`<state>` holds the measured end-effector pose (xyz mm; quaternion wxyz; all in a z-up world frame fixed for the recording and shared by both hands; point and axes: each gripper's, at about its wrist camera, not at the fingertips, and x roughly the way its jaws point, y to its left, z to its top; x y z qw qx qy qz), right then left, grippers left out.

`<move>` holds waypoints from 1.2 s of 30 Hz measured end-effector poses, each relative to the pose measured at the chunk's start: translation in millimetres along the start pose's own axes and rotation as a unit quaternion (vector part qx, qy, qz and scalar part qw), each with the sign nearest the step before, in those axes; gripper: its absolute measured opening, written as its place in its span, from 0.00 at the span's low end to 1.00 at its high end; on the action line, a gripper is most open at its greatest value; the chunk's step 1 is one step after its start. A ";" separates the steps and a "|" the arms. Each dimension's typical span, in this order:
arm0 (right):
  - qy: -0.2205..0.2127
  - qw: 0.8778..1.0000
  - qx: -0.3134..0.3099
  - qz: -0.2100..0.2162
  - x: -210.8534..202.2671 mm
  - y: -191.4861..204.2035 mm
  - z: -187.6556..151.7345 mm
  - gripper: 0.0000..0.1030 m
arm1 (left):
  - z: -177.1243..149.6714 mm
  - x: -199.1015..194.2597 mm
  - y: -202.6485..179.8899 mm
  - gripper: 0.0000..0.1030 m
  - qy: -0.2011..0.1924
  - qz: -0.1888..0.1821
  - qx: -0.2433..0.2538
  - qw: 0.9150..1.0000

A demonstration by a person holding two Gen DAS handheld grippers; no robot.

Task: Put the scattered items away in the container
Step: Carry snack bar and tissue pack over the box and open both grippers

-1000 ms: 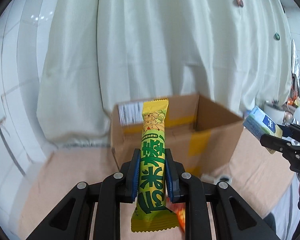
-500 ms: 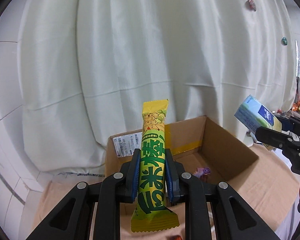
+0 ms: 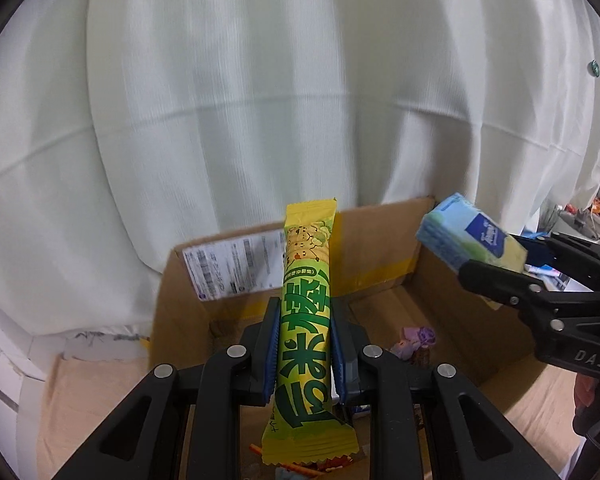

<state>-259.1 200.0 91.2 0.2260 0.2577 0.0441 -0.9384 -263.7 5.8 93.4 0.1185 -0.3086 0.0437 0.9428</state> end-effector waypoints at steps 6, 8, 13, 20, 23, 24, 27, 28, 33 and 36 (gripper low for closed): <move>0.033 0.999 0.007 0.004 25.8 -3.9 -12.7 0.55 | -6.6 18.8 2.5 0.22 0.016 -0.002 0.000 1.000; 0.039 0.999 0.008 0.004 29.1 -4.3 -15.9 0.55 | -7.8 22.5 3.7 0.22 0.019 -0.002 -0.001 1.000; 0.043 0.999 0.012 0.006 28.7 -4.1 -20.3 0.55 | -13.3 31.0 5.8 0.22 0.027 -0.003 -0.006 1.000; 0.047 0.999 0.014 0.005 28.4 -8.3 -19.4 0.55 | -13.5 30.9 4.2 0.22 0.030 -0.003 -0.004 1.000; 0.048 0.999 0.013 0.003 29.2 -8.6 -18.8 0.55 | -13.4 30.2 5.4 0.22 0.030 -0.002 -0.007 1.000; 0.049 0.999 0.015 0.003 28.7 -9.1 -18.8 0.55 | -13.1 29.9 6.5 0.23 0.030 -0.001 -0.010 0.999; 0.045 0.999 0.014 -0.011 26.7 -9.0 -15.7 0.62 | -11.9 31.2 7.4 0.23 0.038 0.005 -0.013 0.999; 0.045 0.999 0.013 -0.017 26.5 -9.8 -15.5 0.73 | -11.7 32.0 7.5 0.23 0.044 0.007 -0.014 0.999; 0.044 0.998 0.027 -0.020 17.5 -13.8 -15.9 0.94 | -9.9 29.8 7.6 0.81 0.049 0.009 -0.029 0.998; 0.033 0.998 0.033 -0.031 11.5 -15.4 -15.2 1.00 | -8.0 21.1 7.9 0.99 0.037 -0.013 -0.042 0.998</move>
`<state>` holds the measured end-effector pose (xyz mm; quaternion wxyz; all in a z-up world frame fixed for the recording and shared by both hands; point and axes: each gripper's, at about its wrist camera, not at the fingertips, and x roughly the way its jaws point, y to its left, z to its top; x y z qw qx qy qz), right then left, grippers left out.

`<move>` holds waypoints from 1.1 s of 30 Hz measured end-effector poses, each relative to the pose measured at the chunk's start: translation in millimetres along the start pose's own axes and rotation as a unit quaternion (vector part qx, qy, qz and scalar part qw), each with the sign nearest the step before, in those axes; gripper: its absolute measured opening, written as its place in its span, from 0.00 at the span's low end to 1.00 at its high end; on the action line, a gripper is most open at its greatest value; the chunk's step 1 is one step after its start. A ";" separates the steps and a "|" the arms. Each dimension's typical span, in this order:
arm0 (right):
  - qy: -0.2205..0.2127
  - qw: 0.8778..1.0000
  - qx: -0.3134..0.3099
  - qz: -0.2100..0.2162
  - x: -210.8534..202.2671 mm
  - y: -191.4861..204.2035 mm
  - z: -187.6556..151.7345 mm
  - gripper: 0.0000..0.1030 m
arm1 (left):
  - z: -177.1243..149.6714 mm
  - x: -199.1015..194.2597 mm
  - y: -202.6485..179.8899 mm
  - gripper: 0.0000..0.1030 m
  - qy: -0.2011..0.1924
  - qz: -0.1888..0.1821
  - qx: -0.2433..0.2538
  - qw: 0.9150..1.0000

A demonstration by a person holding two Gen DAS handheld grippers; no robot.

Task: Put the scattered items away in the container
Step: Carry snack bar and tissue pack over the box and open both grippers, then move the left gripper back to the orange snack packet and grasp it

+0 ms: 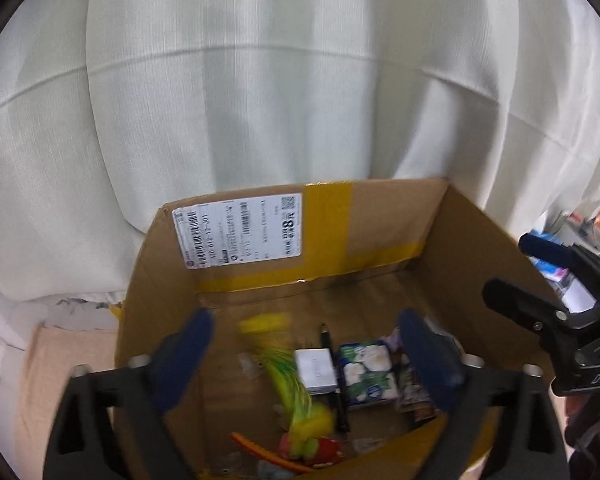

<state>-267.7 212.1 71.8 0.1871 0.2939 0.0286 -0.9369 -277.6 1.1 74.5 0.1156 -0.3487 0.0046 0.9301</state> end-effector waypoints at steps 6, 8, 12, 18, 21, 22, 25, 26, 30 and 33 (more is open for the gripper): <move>-0.027 0.999 0.016 0.010 -19.7 -2.1 2.5 1.00 | -2.0 -11.8 -1.9 1.00 -0.008 0.015 -0.001 1.000; -0.034 0.999 0.020 0.007 -28.2 -2.2 1.8 1.00 | -4.5 -18.6 -3.4 1.00 -0.010 0.013 -0.001 1.000; -0.042 0.999 0.018 0.003 -40.9 4.7 -0.5 1.00 | -12.1 -36.9 -6.7 1.00 -0.020 0.014 0.001 1.000; -0.069 0.998 0.002 0.002 -86.4 22.0 -0.8 1.00 | -19.9 -78.8 -12.5 1.00 -0.042 0.020 0.009 0.999; -0.091 0.996 -0.008 0.004 -113.7 33.2 1.8 1.00 | -25.2 -103.5 -14.3 1.00 -0.055 0.021 0.009 0.998; -0.096 0.995 -0.011 0.006 -122.2 37.0 2.1 1.00 | -27.9 -111.0 -14.5 1.00 -0.060 0.021 0.008 0.998; -0.114 0.993 -0.014 0.011 -145.6 46.3 -1.9 1.00 | -42.9 -133.9 -16.2 1.00 -0.071 0.023 0.009 0.997; -0.118 0.993 -0.014 0.014 -152.3 49.0 -5.2 1.00 | -51.8 -141.4 -17.8 1.00 -0.076 0.023 0.009 0.997; -0.115 0.993 -0.013 0.018 -162.6 58.0 -26.0 1.00 | -84.8 -151.8 -24.7 1.00 -0.074 0.021 0.019 0.997; -0.097 0.995 -0.014 0.015 -157.7 64.1 -46.7 1.00 | -109.2 -148.7 -25.8 1.00 -0.065 0.019 0.016 0.998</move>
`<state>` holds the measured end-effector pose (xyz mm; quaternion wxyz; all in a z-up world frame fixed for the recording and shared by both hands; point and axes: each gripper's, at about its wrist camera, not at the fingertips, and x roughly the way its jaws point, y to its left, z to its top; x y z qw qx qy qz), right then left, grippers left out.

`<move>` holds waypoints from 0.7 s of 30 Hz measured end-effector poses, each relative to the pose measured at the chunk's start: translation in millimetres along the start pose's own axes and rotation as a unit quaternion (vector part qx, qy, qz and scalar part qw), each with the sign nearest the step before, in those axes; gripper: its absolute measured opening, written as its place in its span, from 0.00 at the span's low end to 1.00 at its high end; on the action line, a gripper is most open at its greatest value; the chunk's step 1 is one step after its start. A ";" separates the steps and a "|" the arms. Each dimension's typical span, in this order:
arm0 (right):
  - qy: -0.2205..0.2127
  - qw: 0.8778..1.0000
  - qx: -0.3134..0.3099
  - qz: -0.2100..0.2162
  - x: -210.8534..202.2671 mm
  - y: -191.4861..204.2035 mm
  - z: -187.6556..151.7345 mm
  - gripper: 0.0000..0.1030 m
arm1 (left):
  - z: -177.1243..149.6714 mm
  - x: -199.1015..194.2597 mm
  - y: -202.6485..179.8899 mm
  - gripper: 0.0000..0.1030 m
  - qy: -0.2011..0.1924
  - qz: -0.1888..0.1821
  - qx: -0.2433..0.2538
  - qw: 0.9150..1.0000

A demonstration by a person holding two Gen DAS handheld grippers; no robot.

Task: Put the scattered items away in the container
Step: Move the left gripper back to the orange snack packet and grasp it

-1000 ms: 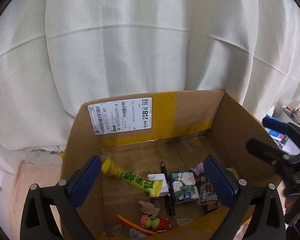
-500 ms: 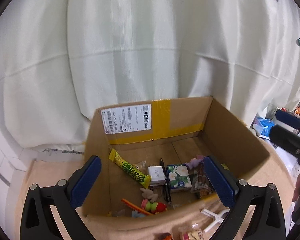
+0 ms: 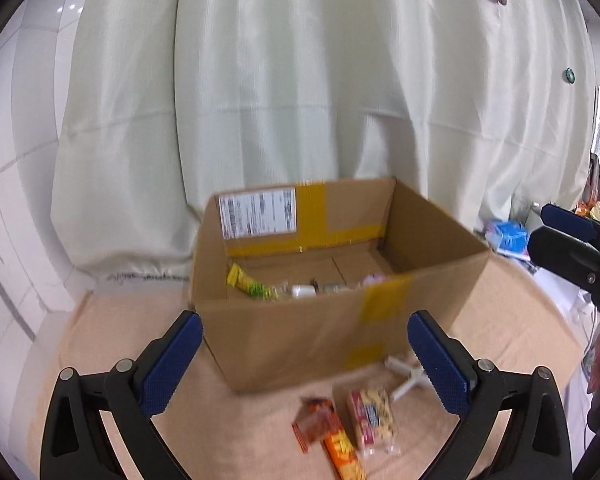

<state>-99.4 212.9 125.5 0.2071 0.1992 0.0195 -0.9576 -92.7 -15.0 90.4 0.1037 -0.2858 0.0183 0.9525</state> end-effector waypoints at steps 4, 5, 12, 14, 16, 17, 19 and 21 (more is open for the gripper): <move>0.022 1.000 0.005 0.003 1.5 4.5 -29.3 1.00 | -33.6 10.5 2.9 1.00 0.023 -0.007 -0.017 1.000; 0.030 1.000 0.007 0.002 2.6 5.2 -36.7 1.00 | -42.2 13.0 4.0 1.00 0.026 -0.010 -0.021 0.999; 0.047 0.999 0.008 0.003 1.8 10.4 -77.3 1.00 | -98.7 36.9 3.4 1.00 0.049 0.006 -0.010 0.999; 0.053 0.999 0.010 0.006 4.5 11.0 -88.8 1.00 | -110.8 44.0 1.9 1.00 0.053 0.004 -0.006 0.999; 0.060 0.998 0.013 0.009 8.5 11.0 -100.2 1.00 | -121.8 52.4 1.0 1.00 0.061 0.002 -0.008 0.998; 0.064 0.998 0.014 0.009 11.2 10.8 -104.7 1.00 | -126.4 54.9 0.9 1.00 0.062 0.001 -0.009 0.998; 0.074 0.997 0.018 0.008 17.2 9.5 -114.1 1.00 | -132.0 59.6 1.4 1.00 0.064 0.001 -0.012 0.998; 0.083 0.996 0.021 0.006 21.5 9.2 -122.1 1.00 | -134.9 64.8 2.4 1.00 0.068 0.002 -0.012 0.998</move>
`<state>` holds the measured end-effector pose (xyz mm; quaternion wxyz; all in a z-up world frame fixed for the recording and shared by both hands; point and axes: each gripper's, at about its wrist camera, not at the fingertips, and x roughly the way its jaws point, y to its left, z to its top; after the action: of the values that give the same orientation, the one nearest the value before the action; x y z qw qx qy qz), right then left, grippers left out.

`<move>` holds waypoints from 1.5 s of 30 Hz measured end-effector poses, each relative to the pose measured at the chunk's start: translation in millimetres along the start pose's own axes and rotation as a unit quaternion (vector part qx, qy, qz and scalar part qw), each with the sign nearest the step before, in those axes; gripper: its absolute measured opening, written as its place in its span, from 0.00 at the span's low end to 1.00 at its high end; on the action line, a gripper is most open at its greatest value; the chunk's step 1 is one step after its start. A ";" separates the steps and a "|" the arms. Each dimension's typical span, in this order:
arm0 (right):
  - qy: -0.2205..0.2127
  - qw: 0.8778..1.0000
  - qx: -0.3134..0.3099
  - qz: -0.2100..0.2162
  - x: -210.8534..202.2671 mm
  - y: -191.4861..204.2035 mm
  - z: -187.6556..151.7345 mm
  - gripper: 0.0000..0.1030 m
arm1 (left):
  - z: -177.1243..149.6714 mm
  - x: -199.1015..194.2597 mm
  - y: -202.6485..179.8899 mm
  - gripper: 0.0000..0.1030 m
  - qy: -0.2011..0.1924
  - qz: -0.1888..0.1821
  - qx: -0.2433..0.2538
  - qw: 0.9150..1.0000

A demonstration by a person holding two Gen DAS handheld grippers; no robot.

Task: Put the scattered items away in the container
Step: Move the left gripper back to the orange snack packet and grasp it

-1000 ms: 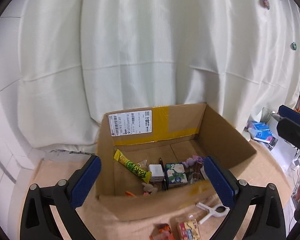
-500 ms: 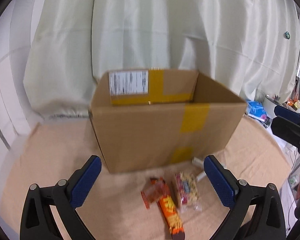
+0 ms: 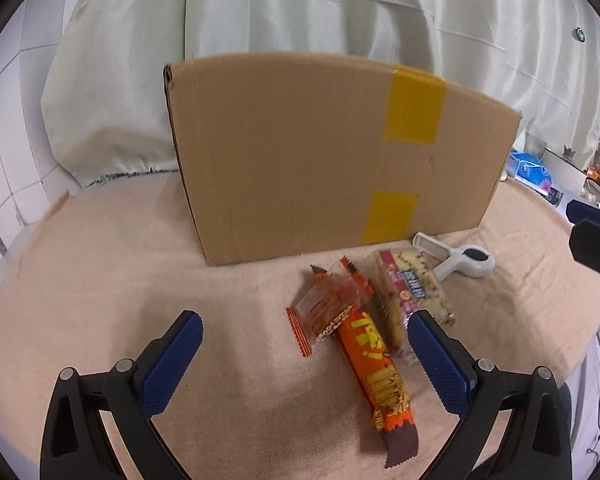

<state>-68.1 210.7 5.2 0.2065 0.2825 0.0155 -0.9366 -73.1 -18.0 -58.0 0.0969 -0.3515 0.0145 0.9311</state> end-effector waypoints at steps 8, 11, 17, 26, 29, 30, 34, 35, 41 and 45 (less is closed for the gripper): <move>0.004 1.000 0.004 0.000 3.2 -3.7 -4.3 1.00 | 1.0 17.1 -1.4 1.00 0.011 0.005 0.010 1.000; 0.013 1.000 0.000 -0.007 7.7 -4.7 -4.7 1.00 | 1.5 19.2 1.2 1.00 0.009 0.005 0.006 1.000; 0.025 1.000 -0.003 -0.005 18.2 -6.9 -12.6 1.00 | 1.3 28.8 3.1 1.00 0.017 0.009 0.008 1.000; 0.038 0.999 -0.008 -0.003 25.9 -7.6 -23.3 1.00 | 5.6 44.3 4.0 1.00 0.024 0.033 0.001 0.999; 0.044 0.999 -0.007 -0.006 30.2 -10.4 -24.9 1.00 | 7.6 47.3 5.0 1.00 0.025 0.020 -0.003 0.999; 0.047 0.999 -0.006 -0.009 32.5 -11.9 -25.0 1.00 | 7.8 48.5 5.0 0.99 0.027 0.018 -0.002 0.999; 0.054 0.998 -0.001 -0.024 39.7 -20.9 -29.4 1.00 | 7.6 51.6 7.5 0.80 0.029 -0.004 -0.005 1.000; 0.057 0.998 0.003 -0.024 41.4 -23.5 -30.4 1.00 | 7.5 51.9 7.7 0.77 0.029 -0.009 -0.005 1.000; 0.069 0.997 0.009 -0.029 48.9 -32.2 -36.6 1.00 | 6.9 44.8 6.8 0.44 0.017 -0.042 0.002 0.999; 0.073 0.997 0.010 -0.034 54.3 -34.6 -36.4 1.00 | 7.6 41.9 12.1 0.44 0.013 -0.045 0.001 0.999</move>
<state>-103.8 227.1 -57.5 0.1701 0.3518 0.0304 -0.9200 -111.1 -22.0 -80.2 0.1385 -0.3641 0.0008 0.9210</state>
